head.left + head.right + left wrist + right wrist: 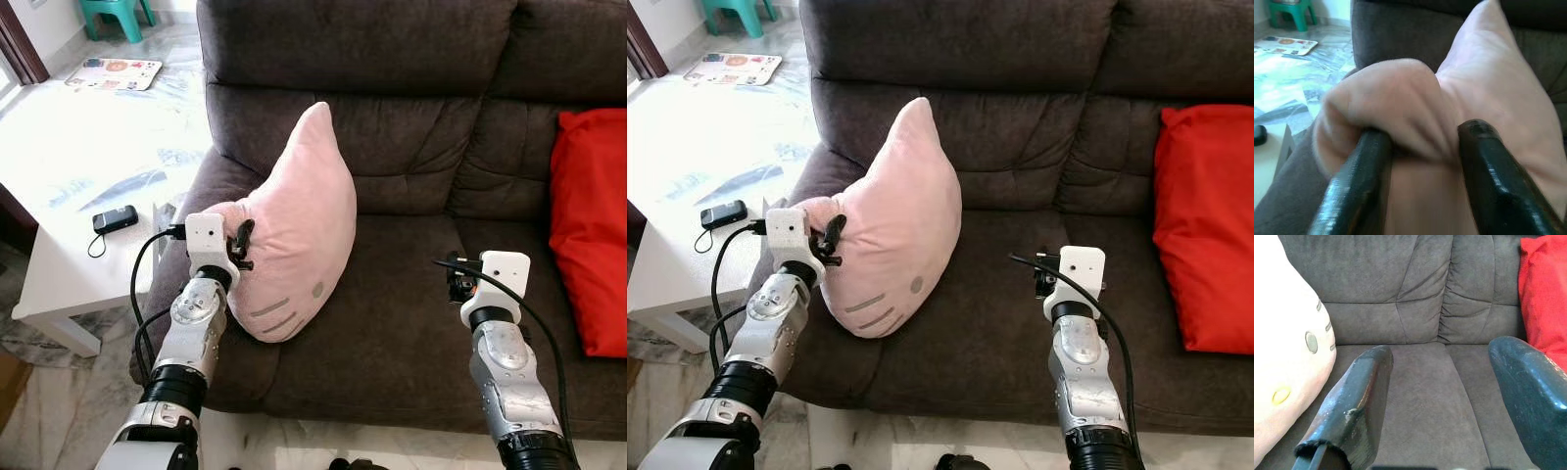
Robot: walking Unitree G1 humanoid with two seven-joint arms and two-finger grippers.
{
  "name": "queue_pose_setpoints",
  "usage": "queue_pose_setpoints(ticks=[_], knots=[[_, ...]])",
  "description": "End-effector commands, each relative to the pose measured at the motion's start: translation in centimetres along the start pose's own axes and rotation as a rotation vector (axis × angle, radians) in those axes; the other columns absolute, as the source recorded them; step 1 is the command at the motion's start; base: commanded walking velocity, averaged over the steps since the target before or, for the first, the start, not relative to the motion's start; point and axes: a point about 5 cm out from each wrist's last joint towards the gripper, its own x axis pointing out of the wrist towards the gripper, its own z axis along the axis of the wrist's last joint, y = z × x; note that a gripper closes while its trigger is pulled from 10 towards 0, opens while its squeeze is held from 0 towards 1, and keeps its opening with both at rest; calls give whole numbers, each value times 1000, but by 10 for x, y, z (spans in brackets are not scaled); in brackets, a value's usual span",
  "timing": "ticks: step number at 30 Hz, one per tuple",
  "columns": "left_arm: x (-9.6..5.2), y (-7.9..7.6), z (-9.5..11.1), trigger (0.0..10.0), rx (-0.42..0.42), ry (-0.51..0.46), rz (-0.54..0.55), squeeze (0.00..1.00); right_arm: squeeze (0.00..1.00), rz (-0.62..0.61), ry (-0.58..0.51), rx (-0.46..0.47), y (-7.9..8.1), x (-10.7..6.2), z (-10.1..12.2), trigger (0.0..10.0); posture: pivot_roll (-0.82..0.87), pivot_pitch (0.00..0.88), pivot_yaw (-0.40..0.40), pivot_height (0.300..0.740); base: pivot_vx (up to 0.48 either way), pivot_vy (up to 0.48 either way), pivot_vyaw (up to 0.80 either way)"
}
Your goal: Move the pillow to the sofa from floor
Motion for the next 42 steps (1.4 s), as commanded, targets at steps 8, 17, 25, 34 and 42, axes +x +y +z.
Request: queue_pose_setpoints(ticks=[8,17,25,34,42], knots=[[-8,8,14,10000,33,-61,23,1000,0,-4,5,2,-1,-1,-4,10000,-69,137,-34,740,0,0,0],[-41,2,26,10000,184,-173,-62,0,0,1,-17,9,-1,-6,-7,10000,-59,118,-29,740,0,0,0],[-81,28,-32,10000,273,54,54,0,0,-10,21,26,-8,-21,-30,10000,-59,128,-29,740,0,0,0],[-100,47,-89,10000,214,323,161,0,0,-4,200,19,-21,-32,-79,10000,-62,139,-28,740,0,0,0],[-120,62,-132,10000,222,567,171,0,0,-3,461,-1,-38,-58,-131,10000,-49,132,-31,740,0,0,0]])
